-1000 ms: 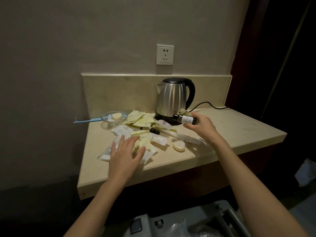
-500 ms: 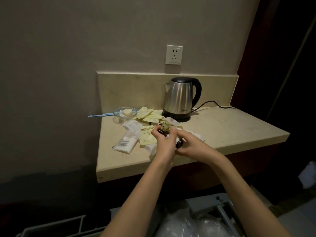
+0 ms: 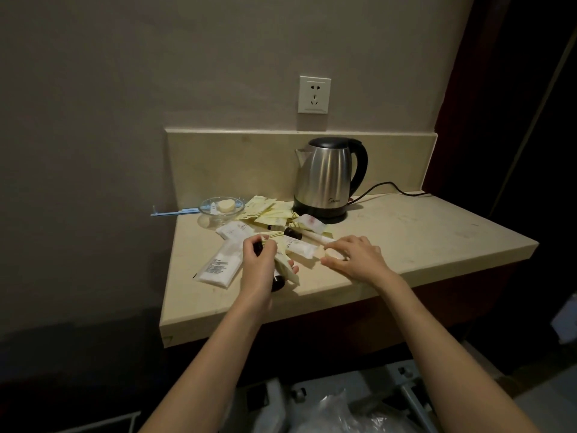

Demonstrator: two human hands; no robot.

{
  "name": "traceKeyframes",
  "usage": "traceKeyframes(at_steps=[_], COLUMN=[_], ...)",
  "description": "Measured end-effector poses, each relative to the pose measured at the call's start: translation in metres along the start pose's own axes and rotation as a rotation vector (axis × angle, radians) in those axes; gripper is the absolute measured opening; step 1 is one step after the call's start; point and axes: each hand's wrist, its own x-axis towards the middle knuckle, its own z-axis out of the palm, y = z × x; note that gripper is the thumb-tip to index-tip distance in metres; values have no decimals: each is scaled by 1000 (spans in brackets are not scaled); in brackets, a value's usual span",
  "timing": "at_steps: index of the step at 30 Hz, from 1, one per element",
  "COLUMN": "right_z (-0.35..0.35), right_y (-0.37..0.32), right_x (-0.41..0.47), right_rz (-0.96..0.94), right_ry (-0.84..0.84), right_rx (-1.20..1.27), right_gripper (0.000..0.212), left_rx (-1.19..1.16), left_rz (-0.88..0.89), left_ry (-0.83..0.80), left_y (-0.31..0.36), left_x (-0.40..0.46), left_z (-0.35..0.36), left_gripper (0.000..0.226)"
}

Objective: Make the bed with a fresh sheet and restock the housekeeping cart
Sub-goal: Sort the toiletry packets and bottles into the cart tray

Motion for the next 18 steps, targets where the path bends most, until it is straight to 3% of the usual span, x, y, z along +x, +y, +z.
traceKeyframes(at_steps=[3,10,16,18], right_z=[4,-10,-22,-19], right_y=[-4,-6,-4,-8], right_x=[-2,-21,-40,-45], right_rz=[-2,23,94,120], right_ry=[87,181,304,323], right_rx=[51,395,549,582], right_gripper=[48,37,31,27], left_rx=[-76,-125,-198,-176], left_rz=[-41,-112,-284,-315], left_ry=[-10,-99,-70,-58], left_y=[-2,-3,-20,-27], left_x=[2,-3,-2,-5], left_z=[4,26,44,55], left_gripper=[12,41,42,51])
